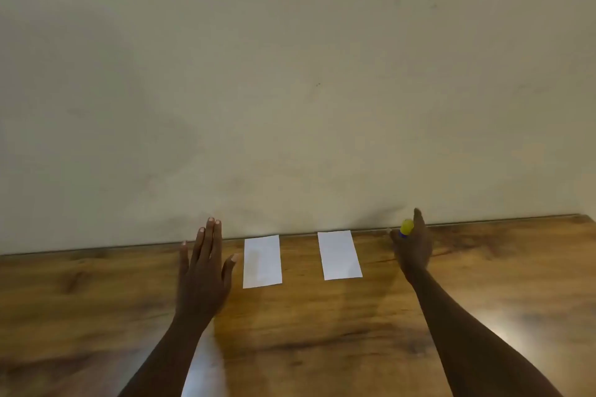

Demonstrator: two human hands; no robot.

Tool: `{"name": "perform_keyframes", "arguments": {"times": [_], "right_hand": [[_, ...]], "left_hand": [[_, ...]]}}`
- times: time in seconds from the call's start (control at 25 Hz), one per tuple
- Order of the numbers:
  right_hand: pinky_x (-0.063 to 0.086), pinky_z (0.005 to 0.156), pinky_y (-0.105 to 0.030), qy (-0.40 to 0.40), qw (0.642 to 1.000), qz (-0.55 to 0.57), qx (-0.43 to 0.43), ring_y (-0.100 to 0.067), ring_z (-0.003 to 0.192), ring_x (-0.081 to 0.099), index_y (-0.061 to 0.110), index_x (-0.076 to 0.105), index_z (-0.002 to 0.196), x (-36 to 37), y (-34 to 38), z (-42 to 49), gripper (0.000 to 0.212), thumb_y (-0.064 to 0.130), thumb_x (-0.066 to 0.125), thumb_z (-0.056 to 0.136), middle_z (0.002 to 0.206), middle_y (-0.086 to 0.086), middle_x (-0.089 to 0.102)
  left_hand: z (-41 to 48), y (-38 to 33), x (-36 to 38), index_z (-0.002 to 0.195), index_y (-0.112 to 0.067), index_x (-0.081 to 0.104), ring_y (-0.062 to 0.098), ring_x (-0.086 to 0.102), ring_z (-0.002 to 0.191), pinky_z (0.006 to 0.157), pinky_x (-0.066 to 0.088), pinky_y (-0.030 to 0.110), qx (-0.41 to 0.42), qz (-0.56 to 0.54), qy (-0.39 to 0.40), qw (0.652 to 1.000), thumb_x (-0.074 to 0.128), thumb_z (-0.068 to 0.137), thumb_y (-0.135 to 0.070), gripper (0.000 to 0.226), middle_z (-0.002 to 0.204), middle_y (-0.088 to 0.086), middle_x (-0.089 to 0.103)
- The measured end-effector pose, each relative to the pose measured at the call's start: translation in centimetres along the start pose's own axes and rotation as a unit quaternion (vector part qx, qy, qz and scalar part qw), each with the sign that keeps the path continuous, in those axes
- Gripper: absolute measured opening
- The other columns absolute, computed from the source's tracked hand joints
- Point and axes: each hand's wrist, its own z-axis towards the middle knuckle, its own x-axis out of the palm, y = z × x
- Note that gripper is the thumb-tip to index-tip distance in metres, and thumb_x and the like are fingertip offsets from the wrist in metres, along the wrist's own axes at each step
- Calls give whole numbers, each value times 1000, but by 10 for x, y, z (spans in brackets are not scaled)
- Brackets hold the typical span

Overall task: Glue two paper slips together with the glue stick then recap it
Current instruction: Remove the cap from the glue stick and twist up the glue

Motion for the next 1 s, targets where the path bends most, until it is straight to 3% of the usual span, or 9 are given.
{"name": "perform_keyframes", "arguments": {"times": [0.16, 0.32, 0.48, 0.68, 0.8, 0.84, 0.88, 0.92, 1.0], "right_hand": [[40, 62, -39, -1, 999, 13, 32, -32, 69, 50, -8, 56, 82, -5, -8, 0, 14, -2, 65, 72, 81, -31, 63], [34, 62, -31, 22, 995, 98, -20, -27, 67, 48, 3, 49, 73, -22, 36, 4, 20, 15, 63, 80, 70, -18, 54], [32, 56, -25, 14, 974, 192, -120, -22, 65, 46, 7, 47, 70, -55, 133, 12, 23, 21, 60, 83, 66, -7, 51], [33, 53, -12, -2, 927, 298, -227, -8, 57, 42, 1, 57, 72, -108, 250, -10, 27, 25, 63, 80, 66, -6, 52], [33, 56, -25, 2, 911, 328, -251, -15, 54, 40, -2, 58, 68, -130, 292, -35, 31, 27, 68, 76, 62, -9, 52], [33, 55, -27, 5, 906, 331, -264, -17, 53, 40, -2, 57, 66, -135, 304, -44, 32, 27, 71, 74, 59, -8, 51], [32, 53, -26, 7, 903, 329, -276, -16, 51, 39, 0, 57, 64, -139, 314, -54, 33, 28, 73, 71, 55, -6, 49], [30, 51, -23, 7, 900, 324, -292, -14, 49, 38, 2, 57, 62, -141, 324, -65, 33, 29, 75, 68, 52, -3, 48], [31, 50, -24, 0, 896, 300, -329, -13, 48, 39, 3, 58, 61, -143, 342, -87, 33, 30, 75, 68, 51, -2, 50]], "left_hand": [[3, 0, -4, 136, 1, 29, 39, 34, 132, 107, 24, 54, 9, 15, -28, 999, 4, 91, -49, 72, 143, 23, 36], [19, -9, -24, 138, 1, 24, 35, 24, 138, 114, 16, 49, -1, -39, -62, 997, 43, 94, -23, 53, 148, 22, 27], [35, -26, -73, 138, 2, 25, 34, 22, 139, 114, 12, 40, 24, -78, -129, 988, 43, 94, -18, 52, 148, 22, 26], [45, -52, -167, 128, 4, 44, 36, 39, 130, 110, 27, 43, 15, -177, -214, 960, 48, 92, -20, 43, 137, 23, 45], [40, -81, -234, 91, 6, 67, 31, 64, 97, 83, 45, 33, 2, -326, -248, 912, 60, 85, -24, 31, 103, 27, 68], [38, -93, -254, 80, 13, 60, 29, 65, 80, 71, 44, 32, -1, -394, -245, 886, 63, 83, -26, 39, 111, 24, 36], [34, -108, -274, 66, -6, 65, 24, 60, 69, 66, 41, 30, -3, -458, -225, 860, 65, 80, -30, 27, 74, 0, 43], [31, -122, -290, 63, -20, 53, 19, 53, 66, 66, 40, 29, -3, -519, -209, 829, 67, 78, -33, 25, 71, 1, 47], [25, -149, -314, 65, -17, 68, 12, 51, 61, 64, 42, 24, 9, -585, -197, 786, 71, 74, -36, 21, 60, -3, 60]]}}
